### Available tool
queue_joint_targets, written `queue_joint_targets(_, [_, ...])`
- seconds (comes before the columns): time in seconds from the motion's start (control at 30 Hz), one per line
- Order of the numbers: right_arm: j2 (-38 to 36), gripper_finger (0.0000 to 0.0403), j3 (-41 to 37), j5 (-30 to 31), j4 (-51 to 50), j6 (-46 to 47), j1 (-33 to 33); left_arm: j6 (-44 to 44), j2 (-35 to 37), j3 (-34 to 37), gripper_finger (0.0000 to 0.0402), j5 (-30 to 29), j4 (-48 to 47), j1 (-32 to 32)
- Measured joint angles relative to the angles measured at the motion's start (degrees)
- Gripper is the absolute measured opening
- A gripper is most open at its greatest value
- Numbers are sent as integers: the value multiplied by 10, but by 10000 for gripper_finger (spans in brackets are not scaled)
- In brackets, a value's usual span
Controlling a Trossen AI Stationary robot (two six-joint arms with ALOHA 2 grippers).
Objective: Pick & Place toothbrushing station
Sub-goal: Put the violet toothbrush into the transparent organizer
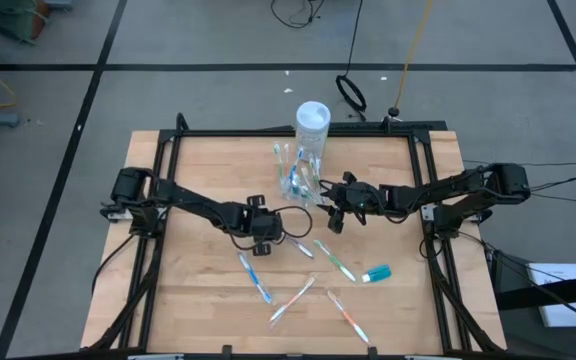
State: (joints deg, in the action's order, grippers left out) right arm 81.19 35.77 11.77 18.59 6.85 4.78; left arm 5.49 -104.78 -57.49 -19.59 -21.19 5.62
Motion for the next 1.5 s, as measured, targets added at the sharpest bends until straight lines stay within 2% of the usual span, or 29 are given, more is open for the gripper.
queue_joint_targets(0.4, [0, 164, 0, 0, 0, 0, 0, -5, -5, -1, 13, 50, 21, -29])
queue_joint_targets(0.47, [0, 164, 0, 1, 0, 0, 0, -6, -5, -1, 6, 49, 22, -31])
queue_joint_targets(0.63, [0, 164, 0, 1, 0, 0, 0, -36, -5, 0, 17, 38, 23, -32])
queue_joint_targets(0.77, [0, 164, 0, 1, 0, 0, 0, -54, -6, 1, 4, -12, 20, -24])
queue_joint_targets(1.0, [0, 164, 0, 1, -1, 0, 0, -53, 16, 1, 6, -129, 19, -4])
queue_joint_targets(1.23, [0, 164, 0, 1, -1, 0, 0, -65, 90, 1, 10, -181, 21, 2])
queue_joint_targets(1.37, [0, 164, 0, 1, -1, 0, 0, -120, 139, 1, 3, -231, 22, 2])
queue_joint_targets(1.5, [0, 164, 0, 1, -1, 0, 0, -182, 172, 0, 8, -322, 57, 1])
